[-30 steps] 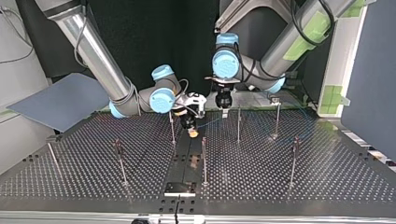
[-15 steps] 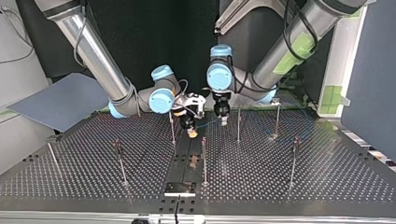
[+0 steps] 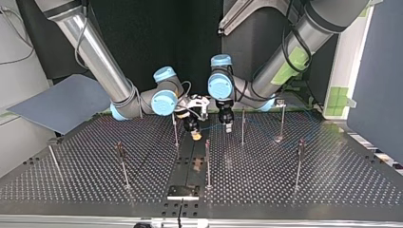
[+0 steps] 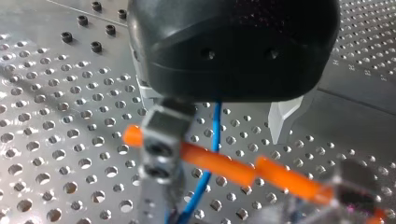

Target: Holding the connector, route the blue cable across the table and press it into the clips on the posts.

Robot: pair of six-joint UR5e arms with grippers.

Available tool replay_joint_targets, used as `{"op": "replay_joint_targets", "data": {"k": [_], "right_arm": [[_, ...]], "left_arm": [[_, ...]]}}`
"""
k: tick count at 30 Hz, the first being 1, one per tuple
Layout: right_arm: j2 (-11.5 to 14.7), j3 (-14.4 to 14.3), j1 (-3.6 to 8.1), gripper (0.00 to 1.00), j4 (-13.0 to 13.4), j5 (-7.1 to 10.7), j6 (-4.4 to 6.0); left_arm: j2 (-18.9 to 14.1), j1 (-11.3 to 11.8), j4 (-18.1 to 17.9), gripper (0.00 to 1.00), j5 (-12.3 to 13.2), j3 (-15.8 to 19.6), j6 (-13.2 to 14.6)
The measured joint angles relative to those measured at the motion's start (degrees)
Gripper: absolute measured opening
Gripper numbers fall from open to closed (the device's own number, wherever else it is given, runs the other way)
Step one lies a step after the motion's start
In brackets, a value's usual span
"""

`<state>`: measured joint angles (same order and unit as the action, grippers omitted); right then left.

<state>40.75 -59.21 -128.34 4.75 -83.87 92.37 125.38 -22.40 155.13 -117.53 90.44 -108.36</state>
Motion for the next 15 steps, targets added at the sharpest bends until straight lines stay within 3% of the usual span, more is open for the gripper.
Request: {"op": "replay_joint_targets", "data": {"k": [7, 8, 9, 11, 12, 13, 14, 15], "right_arm": [[0.0, 0.0, 0.12, 0.0, 0.0, 0.1, 0.02], [0.0, 0.0, 0.14, 0.0, 0.0, 0.1, 0.02], [0.0, 0.0, 0.14, 0.0, 0.0, 0.1, 0.02], [0.0, 0.0, 0.17, 0.0, 0.0, 0.11, 0.02], [0.0, 0.0, 0.2, 0.0, 0.0, 0.1, 0.02], [0.0, 0.0, 0.22, 0.0, 0.0, 0.1, 0.02], [0.0, 0.0, 0.24, 0.0, 0.0, 0.1, 0.02], [0.0, 0.0, 0.24, 0.0, 0.0, 0.1, 0.02]], "left_arm": [[0.0, -0.1, 0.4, 1.0, -0.8, 0.0, -0.1], [0.0, -0.1, 0.4, 0.82, -1.0, 0.0, -0.1], [0.0, -0.1, 0.4, 0.82, -1.1, 0.0, -0.1], [0.0, -0.2, 0.3, 0.57, -1.6, 0.0, 0.0], [0.0, -0.2, 0.3, 0.57, -1.8, 0.0, 0.0], [0.0, -0.3, 0.3, 0.35, -2.0, 0.0, 0.0], [0.0, -0.3, 0.3, 0.2, -2.2, 0.0, 0.1], [0.0, -0.3, 0.3, 0.2, -2.3, 0.0, 0.1]]}}
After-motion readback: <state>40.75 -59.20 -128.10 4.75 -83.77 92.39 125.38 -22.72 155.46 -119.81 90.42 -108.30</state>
